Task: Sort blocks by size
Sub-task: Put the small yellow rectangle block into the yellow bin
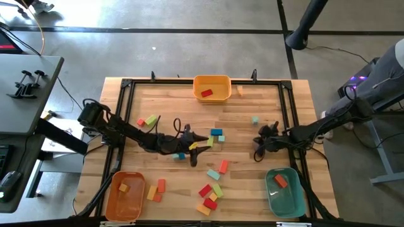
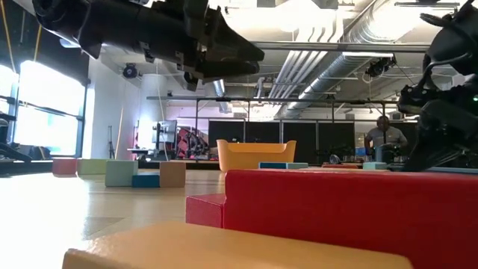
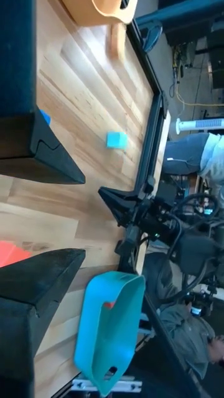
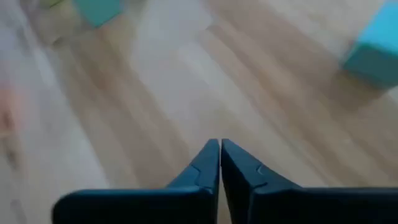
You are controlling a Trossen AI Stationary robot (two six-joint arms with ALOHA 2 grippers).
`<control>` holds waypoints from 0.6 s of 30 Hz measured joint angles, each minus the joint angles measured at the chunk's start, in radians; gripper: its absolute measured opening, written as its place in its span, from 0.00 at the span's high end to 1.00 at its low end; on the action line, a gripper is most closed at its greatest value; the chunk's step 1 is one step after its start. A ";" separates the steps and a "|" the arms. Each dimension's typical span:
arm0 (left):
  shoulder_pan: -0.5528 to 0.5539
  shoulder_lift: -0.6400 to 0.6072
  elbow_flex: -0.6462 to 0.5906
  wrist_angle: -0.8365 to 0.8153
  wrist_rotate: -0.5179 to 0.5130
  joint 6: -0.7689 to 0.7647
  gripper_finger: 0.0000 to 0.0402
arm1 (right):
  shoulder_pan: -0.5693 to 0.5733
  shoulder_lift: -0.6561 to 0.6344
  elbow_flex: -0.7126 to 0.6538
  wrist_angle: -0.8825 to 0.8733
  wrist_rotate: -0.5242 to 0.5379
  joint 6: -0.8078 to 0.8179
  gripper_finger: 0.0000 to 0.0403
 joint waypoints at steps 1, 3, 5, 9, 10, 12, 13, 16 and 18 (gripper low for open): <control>0.000 0.000 0.000 0.000 0.000 0.000 0.59 | 0.000 0.000 0.003 -0.005 -0.007 -0.001 0.99; 0.000 0.000 0.000 0.000 -0.001 -0.003 0.59 | 0.000 0.000 0.013 -0.014 0.003 -0.007 0.97; 0.000 0.000 0.000 0.000 -0.001 -0.008 0.59 | -0.004 0.000 0.032 -0.017 0.030 -0.039 0.95; 0.000 0.000 0.000 0.000 -0.001 -0.008 0.59 | -0.030 0.000 0.091 -0.016 0.101 -0.177 0.95; 0.000 0.000 0.000 0.000 -0.001 -0.008 0.59 | -0.040 0.000 0.109 -0.016 0.129 -0.222 0.95; 0.000 0.000 0.000 0.000 -0.001 -0.008 0.59 | -0.077 0.000 0.150 -0.016 0.200 -0.300 0.95; 0.000 0.000 0.000 0.000 -0.001 -0.008 0.59 | -0.104 0.000 0.174 -0.016 0.228 -0.330 0.95; 0.000 0.000 0.000 0.001 -0.001 -0.009 0.59 | -0.221 0.003 0.234 -0.013 0.236 -0.466 0.92; 0.000 0.000 0.000 0.001 -0.001 -0.009 0.59 | -0.324 0.013 0.259 -0.014 0.226 -0.538 0.88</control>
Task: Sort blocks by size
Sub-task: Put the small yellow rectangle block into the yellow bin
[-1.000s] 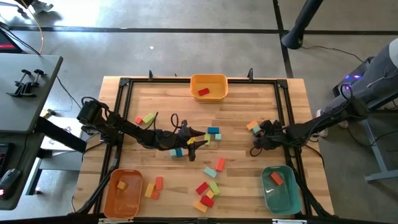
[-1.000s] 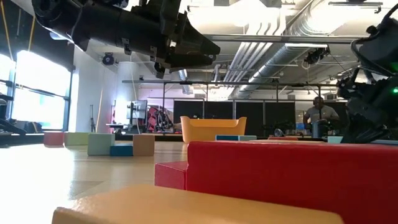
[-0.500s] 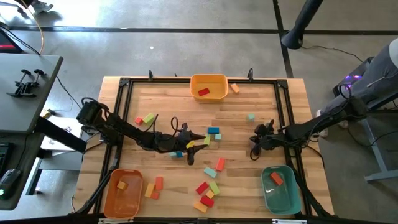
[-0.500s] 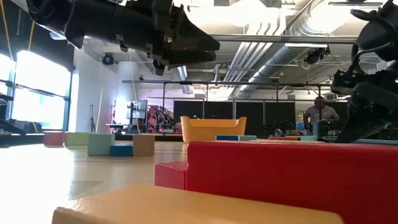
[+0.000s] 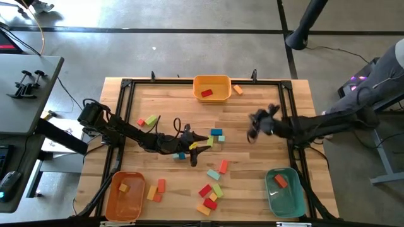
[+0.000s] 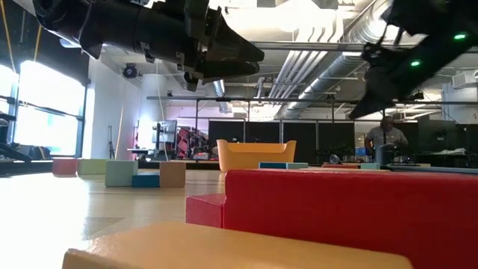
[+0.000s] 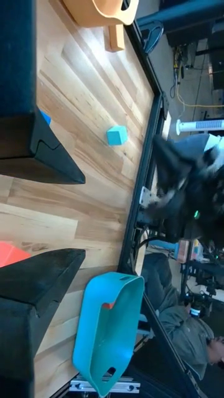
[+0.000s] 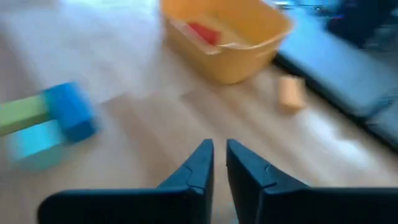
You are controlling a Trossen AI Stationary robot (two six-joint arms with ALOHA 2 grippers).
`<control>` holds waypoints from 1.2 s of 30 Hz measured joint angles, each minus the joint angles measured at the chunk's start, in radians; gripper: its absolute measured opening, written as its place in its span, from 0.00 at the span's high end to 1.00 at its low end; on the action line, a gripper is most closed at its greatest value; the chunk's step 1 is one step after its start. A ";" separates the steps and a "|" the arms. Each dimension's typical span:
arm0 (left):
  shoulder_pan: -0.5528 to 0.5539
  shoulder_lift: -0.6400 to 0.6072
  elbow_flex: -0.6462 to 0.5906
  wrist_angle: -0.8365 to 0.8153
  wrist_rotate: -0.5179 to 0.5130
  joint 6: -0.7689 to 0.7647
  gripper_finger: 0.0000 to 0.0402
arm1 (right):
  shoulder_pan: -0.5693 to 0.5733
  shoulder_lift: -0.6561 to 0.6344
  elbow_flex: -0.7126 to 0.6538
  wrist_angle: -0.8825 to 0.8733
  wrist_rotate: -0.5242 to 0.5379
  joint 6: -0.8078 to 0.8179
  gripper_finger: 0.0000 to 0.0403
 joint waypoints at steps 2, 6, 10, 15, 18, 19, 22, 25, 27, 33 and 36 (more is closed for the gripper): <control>0.000 0.000 0.000 0.000 0.000 0.000 0.59 | -0.115 0.018 0.024 0.003 -0.064 -0.058 0.81; 0.000 0.000 0.000 0.000 0.000 0.008 0.59 | -0.349 0.099 0.081 0.065 -0.321 -0.137 0.64; 0.000 0.000 0.000 0.000 0.000 0.016 0.59 | -0.502 0.255 0.178 0.073 -0.442 -0.166 0.47; 0.000 0.000 0.000 0.000 0.000 0.025 0.59 | -0.605 0.491 0.335 0.038 -0.466 -0.223 0.34; 0.000 0.000 0.000 0.000 0.000 0.025 0.59 | -0.653 0.619 0.439 -0.017 -0.502 -0.252 0.33; 0.000 0.000 0.000 0.000 0.000 0.025 0.59 | -0.667 0.658 0.476 -0.041 -0.512 -0.263 0.33; 0.000 0.000 0.000 0.000 -0.001 0.025 0.59 | -0.701 0.763 0.583 -0.137 -0.525 -0.287 0.36; 0.000 0.000 0.000 0.000 0.000 0.025 0.59 | -0.729 0.847 0.664 -0.211 -0.526 -0.311 0.40; -0.003 0.000 0.000 0.000 -0.001 0.025 0.59 | -0.742 0.890 0.702 -0.236 -0.528 -0.322 0.42; -0.005 0.000 0.000 0.000 0.000 0.016 0.59 | -0.767 0.967 0.745 -0.245 -0.546 -0.339 0.50; -0.005 0.000 0.000 0.000 0.000 0.016 0.59 | -0.772 0.990 0.746 -0.233 -0.562 -0.336 0.53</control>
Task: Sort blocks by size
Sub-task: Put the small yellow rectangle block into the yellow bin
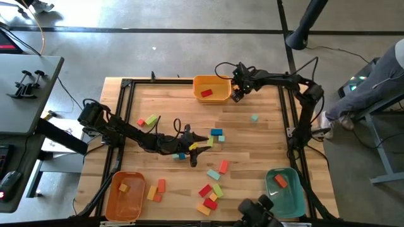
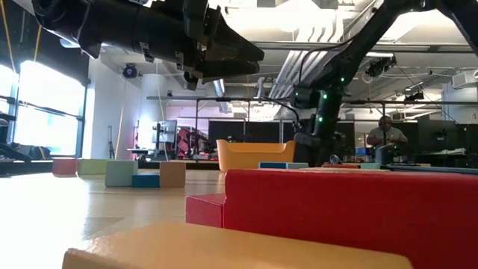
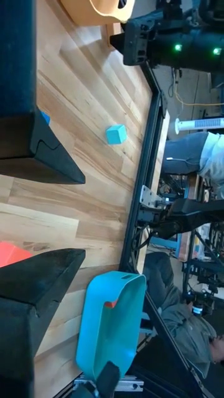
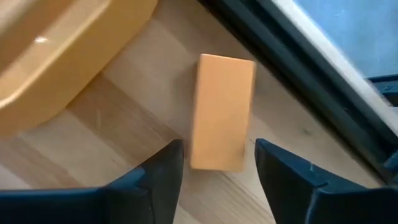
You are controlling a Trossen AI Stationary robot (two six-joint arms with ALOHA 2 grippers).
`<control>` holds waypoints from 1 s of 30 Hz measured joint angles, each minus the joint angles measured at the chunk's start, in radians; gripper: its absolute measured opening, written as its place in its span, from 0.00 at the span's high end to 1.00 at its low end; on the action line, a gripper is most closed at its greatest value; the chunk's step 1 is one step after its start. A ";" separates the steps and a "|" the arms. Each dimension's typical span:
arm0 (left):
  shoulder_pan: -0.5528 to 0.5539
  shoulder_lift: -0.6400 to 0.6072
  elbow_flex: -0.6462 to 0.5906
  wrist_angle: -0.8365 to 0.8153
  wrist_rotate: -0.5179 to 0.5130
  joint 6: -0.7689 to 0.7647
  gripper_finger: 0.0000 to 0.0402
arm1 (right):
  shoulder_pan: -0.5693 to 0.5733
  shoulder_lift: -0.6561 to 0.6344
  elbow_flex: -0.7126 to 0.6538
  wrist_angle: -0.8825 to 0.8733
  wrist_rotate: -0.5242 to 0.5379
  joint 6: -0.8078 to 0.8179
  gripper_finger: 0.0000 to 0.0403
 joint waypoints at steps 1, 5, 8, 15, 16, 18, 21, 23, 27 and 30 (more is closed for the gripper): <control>0.000 0.000 0.000 0.000 0.000 0.000 0.59 | -0.002 0.007 0.001 0.002 -0.012 0.000 0.54; 0.000 0.000 0.000 0.000 0.000 -0.007 0.59 | -0.008 0.034 0.002 0.002 -0.048 0.005 0.61; -0.005 0.000 0.000 0.000 0.000 -0.033 0.59 | -0.009 0.036 0.003 -0.011 -0.051 0.007 0.68; -0.012 0.000 0.000 0.000 -0.001 -0.026 0.59 | -0.012 0.032 0.002 -0.033 -0.048 0.007 0.69; -0.012 0.000 0.000 0.000 0.000 -0.027 0.59 | -0.012 0.027 0.002 -0.049 -0.046 0.006 0.69; -0.012 0.000 0.000 0.000 -0.001 -0.027 0.59 | -0.013 0.002 -0.003 -0.108 -0.034 -0.001 0.69; -0.013 0.000 0.000 0.000 -0.001 -0.026 0.59 | -0.009 -0.061 -0.010 -0.222 0.017 -0.008 0.69; -0.014 0.000 0.000 0.000 -0.001 -0.027 0.59 | 0.008 -0.126 -0.007 -0.272 0.067 -0.016 0.69; -0.029 0.000 0.000 0.000 -0.004 -0.033 0.59 | 0.086 -0.301 -0.100 -0.294 0.132 -0.030 0.69; -0.047 0.000 0.000 0.001 -0.024 -0.018 0.59 | 0.173 -0.484 -0.229 -0.226 0.129 -0.006 0.69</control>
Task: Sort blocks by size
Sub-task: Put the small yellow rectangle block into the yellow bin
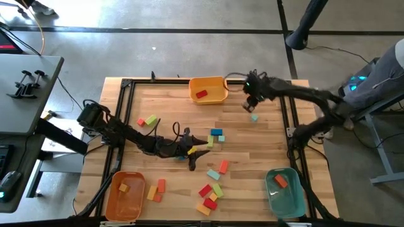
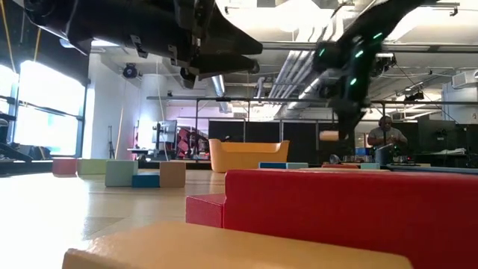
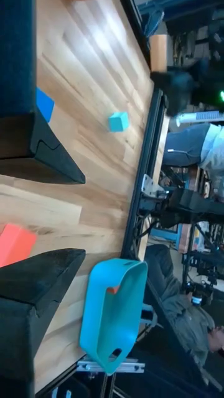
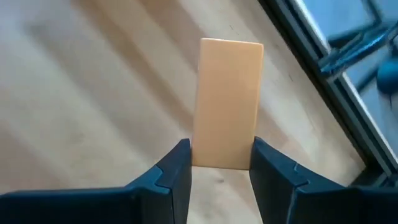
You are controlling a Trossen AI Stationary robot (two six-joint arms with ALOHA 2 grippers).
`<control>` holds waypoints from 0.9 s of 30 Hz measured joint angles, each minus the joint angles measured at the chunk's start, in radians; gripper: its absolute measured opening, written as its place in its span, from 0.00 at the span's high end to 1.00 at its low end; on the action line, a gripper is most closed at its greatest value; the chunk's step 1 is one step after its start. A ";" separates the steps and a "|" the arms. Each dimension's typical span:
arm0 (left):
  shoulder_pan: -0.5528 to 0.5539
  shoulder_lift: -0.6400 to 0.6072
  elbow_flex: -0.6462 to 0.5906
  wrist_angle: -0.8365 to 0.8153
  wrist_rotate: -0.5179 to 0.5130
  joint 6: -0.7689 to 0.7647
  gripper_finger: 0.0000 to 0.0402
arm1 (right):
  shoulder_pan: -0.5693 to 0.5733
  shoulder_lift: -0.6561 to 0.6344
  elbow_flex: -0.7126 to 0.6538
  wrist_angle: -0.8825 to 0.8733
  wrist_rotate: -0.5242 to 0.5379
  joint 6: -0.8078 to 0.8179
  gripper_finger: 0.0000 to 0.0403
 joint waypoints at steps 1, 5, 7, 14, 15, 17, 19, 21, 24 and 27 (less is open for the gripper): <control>-0.004 0.000 0.000 0.000 -0.012 0.001 0.59 | 0.035 -0.062 -0.052 0.026 0.000 0.020 0.69; -0.012 0.000 0.000 0.001 -0.032 0.008 0.59 | 0.217 -0.308 -0.265 0.164 0.001 0.147 0.69; -0.011 0.000 0.000 0.001 -0.032 0.009 0.59 | 0.330 -0.410 -0.373 0.285 0.047 0.252 0.69; 0.003 0.000 0.000 0.089 -0.030 0.077 0.59 | 0.684 -0.517 -0.683 0.979 0.141 0.369 0.69; 0.004 0.000 0.000 0.113 -0.026 0.091 0.59 | 0.718 -0.517 -0.704 1.041 0.155 0.368 0.69; 0.004 0.000 0.000 0.153 -0.018 0.126 0.59 | 0.784 -0.518 -0.721 1.118 0.201 0.362 0.69; 0.003 0.000 0.000 0.182 -0.002 0.152 0.59 | 0.849 -0.518 -0.721 1.139 0.248 0.331 0.69; 0.003 0.000 0.001 0.182 0.003 0.159 0.59 | 0.920 -0.518 -0.688 1.091 0.263 0.283 0.69; 0.005 0.000 0.002 0.178 0.004 0.160 0.59 | 1.039 -0.518 -0.592 0.940 0.288 0.256 0.69; 0.005 0.000 0.002 0.177 0.004 0.160 0.59 | 1.162 -0.517 -0.479 0.723 0.372 0.281 0.69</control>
